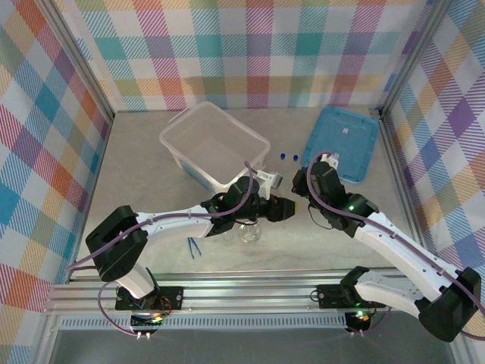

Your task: Organize the chemistry lab equipment

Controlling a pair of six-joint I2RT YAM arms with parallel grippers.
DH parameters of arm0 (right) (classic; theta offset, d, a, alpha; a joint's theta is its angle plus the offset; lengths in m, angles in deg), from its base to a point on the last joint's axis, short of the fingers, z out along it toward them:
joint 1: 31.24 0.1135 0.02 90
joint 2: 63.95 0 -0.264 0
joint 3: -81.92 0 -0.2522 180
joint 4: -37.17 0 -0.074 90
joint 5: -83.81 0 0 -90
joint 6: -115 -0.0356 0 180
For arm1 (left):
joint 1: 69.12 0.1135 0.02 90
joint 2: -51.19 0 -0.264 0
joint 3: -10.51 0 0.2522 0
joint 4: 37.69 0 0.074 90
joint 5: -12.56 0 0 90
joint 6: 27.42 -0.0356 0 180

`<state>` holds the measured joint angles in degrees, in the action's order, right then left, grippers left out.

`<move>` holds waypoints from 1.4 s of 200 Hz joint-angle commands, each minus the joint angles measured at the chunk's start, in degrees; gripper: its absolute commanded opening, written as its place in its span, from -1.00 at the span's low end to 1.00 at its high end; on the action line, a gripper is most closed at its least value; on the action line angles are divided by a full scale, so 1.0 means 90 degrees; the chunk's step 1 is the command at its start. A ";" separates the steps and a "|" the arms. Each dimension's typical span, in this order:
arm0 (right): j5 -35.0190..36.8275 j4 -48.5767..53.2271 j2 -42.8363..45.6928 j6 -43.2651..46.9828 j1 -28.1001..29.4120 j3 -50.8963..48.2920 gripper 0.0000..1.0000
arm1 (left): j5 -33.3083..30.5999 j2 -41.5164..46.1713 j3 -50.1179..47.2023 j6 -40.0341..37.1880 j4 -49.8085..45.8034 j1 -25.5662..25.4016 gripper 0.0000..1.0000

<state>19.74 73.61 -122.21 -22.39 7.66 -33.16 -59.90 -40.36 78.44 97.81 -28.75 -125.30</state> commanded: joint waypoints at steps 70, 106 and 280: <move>0.0096 -0.0185 0.0213 -0.0085 -0.0035 -0.0112 -0.67 | 0.0042 0.0098 0.0031 -0.0201 0.0024 -0.0056 -0.80; 0.0097 -0.0110 0.0284 -0.0047 -0.0045 -0.0099 -0.38 | -0.0010 0.0169 0.0128 -0.0491 -0.0264 -0.0056 -0.87; -0.4208 0.1628 0.0281 0.1399 -0.2211 0.0831 -0.09 | -0.0123 0.0368 0.0421 -0.2115 -0.1240 0.0062 -0.89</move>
<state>-7.97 87.00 -118.49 -11.75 -9.85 -26.67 -60.82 -39.07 80.48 81.41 -39.18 -125.08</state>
